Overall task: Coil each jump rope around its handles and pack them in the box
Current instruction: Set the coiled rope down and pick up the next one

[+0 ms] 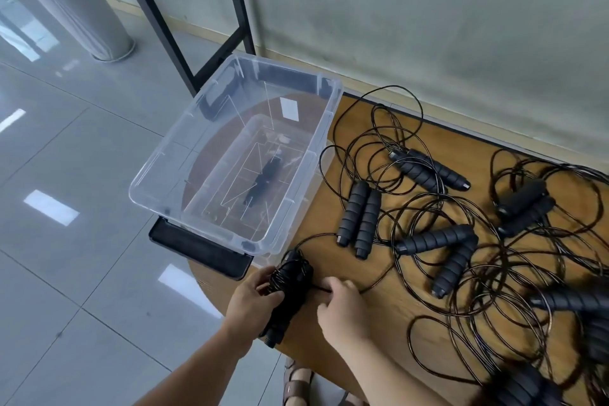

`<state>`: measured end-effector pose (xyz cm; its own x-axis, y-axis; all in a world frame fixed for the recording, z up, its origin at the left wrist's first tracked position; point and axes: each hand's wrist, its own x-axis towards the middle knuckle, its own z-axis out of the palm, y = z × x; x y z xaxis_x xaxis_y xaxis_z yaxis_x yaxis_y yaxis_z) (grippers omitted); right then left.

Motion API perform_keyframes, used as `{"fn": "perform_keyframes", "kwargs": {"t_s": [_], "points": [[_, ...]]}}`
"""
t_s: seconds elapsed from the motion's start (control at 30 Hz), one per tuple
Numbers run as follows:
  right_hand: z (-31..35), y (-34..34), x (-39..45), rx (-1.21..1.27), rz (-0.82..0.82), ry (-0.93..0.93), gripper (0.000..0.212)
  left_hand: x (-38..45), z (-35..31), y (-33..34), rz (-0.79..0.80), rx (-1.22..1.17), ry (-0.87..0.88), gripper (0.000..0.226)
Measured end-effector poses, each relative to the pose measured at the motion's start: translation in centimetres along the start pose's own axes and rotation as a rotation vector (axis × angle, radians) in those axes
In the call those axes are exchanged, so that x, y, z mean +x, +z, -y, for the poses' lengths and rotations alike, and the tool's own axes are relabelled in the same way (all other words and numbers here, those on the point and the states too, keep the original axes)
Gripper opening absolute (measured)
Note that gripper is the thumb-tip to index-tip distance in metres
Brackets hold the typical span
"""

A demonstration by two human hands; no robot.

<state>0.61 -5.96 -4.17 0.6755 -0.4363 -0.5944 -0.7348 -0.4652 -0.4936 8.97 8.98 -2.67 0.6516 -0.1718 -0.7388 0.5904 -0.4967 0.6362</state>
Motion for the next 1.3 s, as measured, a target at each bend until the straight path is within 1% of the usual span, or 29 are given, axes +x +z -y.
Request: {"fn": "perform_keyframes", "kwargs": {"t_s": [0.03, 0.1, 0.17, 0.2, 0.27, 0.37, 0.43, 0.47, 0.57, 0.63, 0.83, 1.03, 1.17, 1.3], "points": [[-0.5, -0.2, 0.2, -0.104, -0.032, -0.024, 0.029, 0.1, 0.0, 0.0, 0.009, -0.004, -0.002, 0.047], [-1.3, -0.8, 0.5, -0.213, -0.044, -0.058, 0.016, 0.2, 0.2, -0.1, 0.025, -0.019, 0.008, 0.046], [-2.2, -1.5, 0.9, -0.261, -0.061, -0.091, 0.018, 0.4, 0.4, -0.1, 0.033, -0.025, 0.029, 0.046], [-2.7, -1.9, 1.1, -0.278, -0.099, -0.094, 0.02, 0.5, 0.4, 0.0, 0.039, -0.026, 0.042, 0.045], [-3.6, -3.2, 1.3, -0.313, -0.185, -0.055, 0.022, 0.7, 0.5, 0.2, 0.06, -0.019, 0.065, 0.044], [-5.3, -4.9, 1.4, -0.362, -0.225, 0.013, 0.021, 0.8, 0.1, 0.6, 0.057, -0.001, 0.085, 0.043], [-5.9, -5.6, 1.3, -0.346, -0.243, 0.038, 0.019, 0.5, -0.5, 1.1, 0.02, 0.026, 0.09, 0.043], [-6.2, -5.7, 1.3, -0.332, -0.245, 0.053, 0.017, 0.3, -0.8, 1.4, -0.017, 0.088, 0.11, 0.043], [-6.3, -5.8, 1.0, -0.303, -0.177, 0.088, 0.014, -0.4, -1.8, 2.6, -0.146, 0.419, 0.212, 0.049], [-6.1, -5.7, 0.9, -0.289, -0.124, 0.096, 0.016, -0.7, -2.4, 3.6, -0.164, 0.547, 0.27, 0.052], [-5.5, -5.6, 1.4, -0.22, -0.046, 0.102, 0.019, -1.0, -3.7, 5.4, -0.151, 0.641, 0.418, 0.049], [-5.5, -6.0, 1.8, -0.191, 0.022, 0.075, 0.024, -0.4, -4.6, 5.7, -0.138, 0.65, 0.411, 0.046], [-5.2, -5.9, 1.9, -0.138, -0.008, 0.029, 0.02, -0.3, -4.8, 5.7, -0.125, 0.714, 0.414, 0.043], [-3.8, -6.4, 2.3, 0.038, -0.117, 0.019, 0.014, -0.2, -5.8, 6.6, -0.113, 0.781, 0.479, 0.043]]}}
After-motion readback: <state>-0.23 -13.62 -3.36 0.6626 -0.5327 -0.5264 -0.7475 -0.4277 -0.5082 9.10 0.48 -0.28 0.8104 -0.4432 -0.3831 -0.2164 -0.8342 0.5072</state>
